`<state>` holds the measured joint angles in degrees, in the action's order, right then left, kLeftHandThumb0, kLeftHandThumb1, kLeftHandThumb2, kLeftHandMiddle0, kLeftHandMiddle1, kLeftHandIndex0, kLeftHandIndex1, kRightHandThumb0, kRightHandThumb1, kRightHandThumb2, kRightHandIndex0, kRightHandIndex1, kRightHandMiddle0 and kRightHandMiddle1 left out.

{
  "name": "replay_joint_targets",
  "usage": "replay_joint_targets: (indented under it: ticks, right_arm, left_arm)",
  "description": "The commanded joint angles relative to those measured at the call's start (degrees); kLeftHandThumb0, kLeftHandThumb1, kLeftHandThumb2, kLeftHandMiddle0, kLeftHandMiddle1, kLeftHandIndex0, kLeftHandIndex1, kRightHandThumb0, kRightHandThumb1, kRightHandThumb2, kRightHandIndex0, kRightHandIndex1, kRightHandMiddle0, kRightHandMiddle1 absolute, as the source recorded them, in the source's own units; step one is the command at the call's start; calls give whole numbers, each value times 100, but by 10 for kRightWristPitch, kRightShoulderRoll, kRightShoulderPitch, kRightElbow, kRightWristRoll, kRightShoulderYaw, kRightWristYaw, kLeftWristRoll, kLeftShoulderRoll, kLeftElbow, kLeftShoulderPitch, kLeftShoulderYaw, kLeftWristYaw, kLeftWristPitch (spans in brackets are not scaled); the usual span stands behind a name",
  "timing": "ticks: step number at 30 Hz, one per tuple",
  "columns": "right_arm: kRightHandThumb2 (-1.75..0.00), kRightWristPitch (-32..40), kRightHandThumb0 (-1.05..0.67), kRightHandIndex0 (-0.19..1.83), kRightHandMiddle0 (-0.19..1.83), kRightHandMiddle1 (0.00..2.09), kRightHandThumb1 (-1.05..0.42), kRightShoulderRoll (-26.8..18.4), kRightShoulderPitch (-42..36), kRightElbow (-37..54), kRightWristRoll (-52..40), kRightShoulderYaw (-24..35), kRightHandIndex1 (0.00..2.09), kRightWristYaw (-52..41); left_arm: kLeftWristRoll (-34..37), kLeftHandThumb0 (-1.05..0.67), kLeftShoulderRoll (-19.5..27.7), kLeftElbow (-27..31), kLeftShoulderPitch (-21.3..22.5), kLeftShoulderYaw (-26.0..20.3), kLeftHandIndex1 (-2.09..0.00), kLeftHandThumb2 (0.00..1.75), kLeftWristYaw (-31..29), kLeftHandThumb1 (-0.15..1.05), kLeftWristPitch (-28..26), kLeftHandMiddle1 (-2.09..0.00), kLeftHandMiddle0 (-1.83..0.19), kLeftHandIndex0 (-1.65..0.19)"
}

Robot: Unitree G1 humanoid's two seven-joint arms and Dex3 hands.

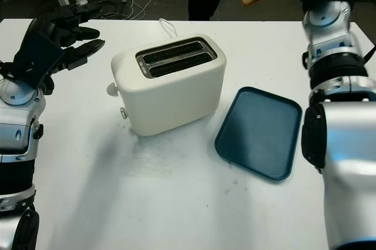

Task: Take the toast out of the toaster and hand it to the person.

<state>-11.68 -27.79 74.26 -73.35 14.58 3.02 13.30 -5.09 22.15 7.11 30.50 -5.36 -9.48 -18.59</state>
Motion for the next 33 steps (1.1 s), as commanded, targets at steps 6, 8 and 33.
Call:
replay_joint_targets:
  ticks: [6,8,33]
  right_arm:
    - [-28,16,-16,71,54,171,-92,35,-29,-15,-19,10,175,17]
    - [-31,26,-17,73,49,169,-92,40,-33,-17,-28,17,175,8]
    - [-28,60,-22,87,53,175,-92,65,-93,-32,-51,37,175,3]
  left_arm:
    - [-1,-16,-1,4,-4,0,-6,16,2,92,1,-78,-35,-59]
    - [0,-16,-1,3,-5,-1,-6,16,2,92,5,-78,-35,-59]
    - [1,-16,-2,8,-7,-3,-6,16,4,92,-4,-80,-34,-59]
